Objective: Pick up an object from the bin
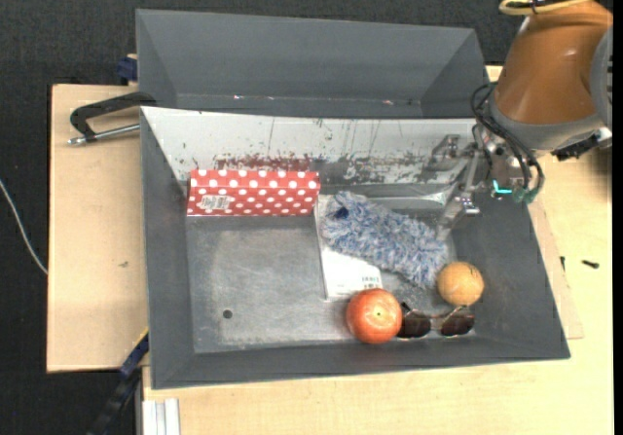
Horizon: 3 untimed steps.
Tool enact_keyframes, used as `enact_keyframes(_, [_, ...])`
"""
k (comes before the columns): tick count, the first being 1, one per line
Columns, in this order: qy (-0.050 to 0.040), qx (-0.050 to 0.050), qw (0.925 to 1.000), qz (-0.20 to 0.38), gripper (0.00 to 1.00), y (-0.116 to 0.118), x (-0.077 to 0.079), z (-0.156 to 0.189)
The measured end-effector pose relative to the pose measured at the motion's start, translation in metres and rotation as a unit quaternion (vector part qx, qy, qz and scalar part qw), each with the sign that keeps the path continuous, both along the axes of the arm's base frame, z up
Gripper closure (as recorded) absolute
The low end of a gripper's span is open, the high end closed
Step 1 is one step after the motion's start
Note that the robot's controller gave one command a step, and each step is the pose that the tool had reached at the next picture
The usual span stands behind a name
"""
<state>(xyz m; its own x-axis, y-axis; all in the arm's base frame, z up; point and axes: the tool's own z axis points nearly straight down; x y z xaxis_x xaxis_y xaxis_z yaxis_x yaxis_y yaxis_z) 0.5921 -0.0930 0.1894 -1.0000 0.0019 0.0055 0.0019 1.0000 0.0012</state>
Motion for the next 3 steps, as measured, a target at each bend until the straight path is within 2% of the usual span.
enact_keyframes(1, [-0.0042,-0.001,1.0000,0.001,0.00,0.000,0.002,0.005])
enact_keyframes(2, [-0.0025,0.000,0.9998,-0.017,1.00,0.002,-0.003,-0.109])
enact_keyframes(3, [-0.0025,-0.001,0.9998,-0.017,1.00,0.002,-0.003,-0.109])
